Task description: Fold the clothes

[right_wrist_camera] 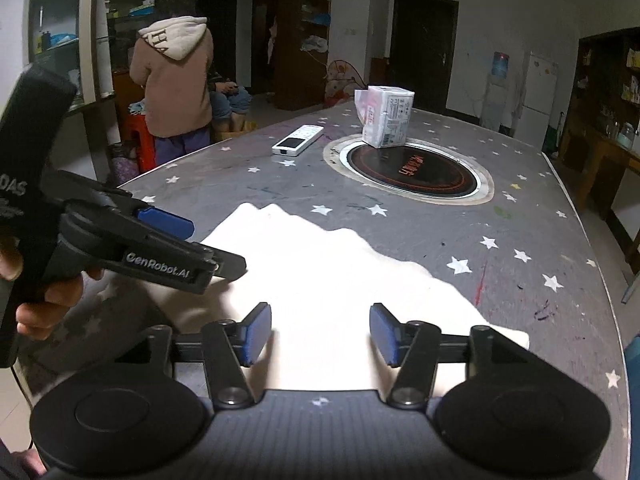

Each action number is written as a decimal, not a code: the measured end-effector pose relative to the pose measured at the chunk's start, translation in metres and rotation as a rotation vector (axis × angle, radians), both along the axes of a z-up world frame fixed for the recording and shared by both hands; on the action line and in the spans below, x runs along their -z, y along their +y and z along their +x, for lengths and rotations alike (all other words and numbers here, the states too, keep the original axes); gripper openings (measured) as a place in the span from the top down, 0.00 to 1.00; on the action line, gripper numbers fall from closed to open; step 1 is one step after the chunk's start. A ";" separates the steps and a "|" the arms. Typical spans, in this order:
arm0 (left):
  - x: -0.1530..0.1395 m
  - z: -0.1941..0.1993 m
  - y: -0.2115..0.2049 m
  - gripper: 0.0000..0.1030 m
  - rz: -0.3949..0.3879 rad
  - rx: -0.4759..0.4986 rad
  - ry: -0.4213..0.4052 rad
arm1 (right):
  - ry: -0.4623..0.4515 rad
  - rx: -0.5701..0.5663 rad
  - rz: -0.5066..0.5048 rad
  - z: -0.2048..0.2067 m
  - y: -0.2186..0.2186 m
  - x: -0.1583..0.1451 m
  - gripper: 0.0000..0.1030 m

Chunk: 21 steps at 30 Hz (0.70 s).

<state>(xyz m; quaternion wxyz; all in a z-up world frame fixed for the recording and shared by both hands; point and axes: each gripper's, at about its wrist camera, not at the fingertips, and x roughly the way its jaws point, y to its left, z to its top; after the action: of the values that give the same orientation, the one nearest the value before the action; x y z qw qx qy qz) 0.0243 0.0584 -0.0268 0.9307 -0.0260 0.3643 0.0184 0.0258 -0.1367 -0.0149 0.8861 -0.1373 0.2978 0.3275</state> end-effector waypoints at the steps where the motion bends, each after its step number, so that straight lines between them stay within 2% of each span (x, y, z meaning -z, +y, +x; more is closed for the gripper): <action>1: 0.000 -0.002 0.000 0.25 0.001 -0.003 0.000 | -0.003 -0.002 -0.002 -0.003 0.000 0.000 0.44; 4: -0.001 -0.008 -0.001 0.18 0.003 -0.011 -0.002 | -0.008 -0.007 -0.002 -0.012 -0.003 0.001 0.39; 9: -0.002 -0.016 -0.006 0.17 0.034 -0.024 -0.016 | -0.038 -0.025 -0.014 -0.028 -0.007 0.001 0.30; 14: 0.000 -0.019 -0.004 0.16 0.016 -0.046 -0.010 | -0.055 -0.038 -0.046 -0.036 -0.012 0.003 0.28; 21: 0.006 -0.019 -0.003 0.16 0.000 -0.054 -0.001 | -0.025 0.007 -0.046 -0.032 -0.026 0.009 0.26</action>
<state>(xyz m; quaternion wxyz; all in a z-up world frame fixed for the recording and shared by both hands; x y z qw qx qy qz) 0.0049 0.0558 -0.0324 0.9300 -0.0361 0.3631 0.0434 -0.0061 -0.1622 -0.0241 0.8875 -0.1609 0.2946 0.3157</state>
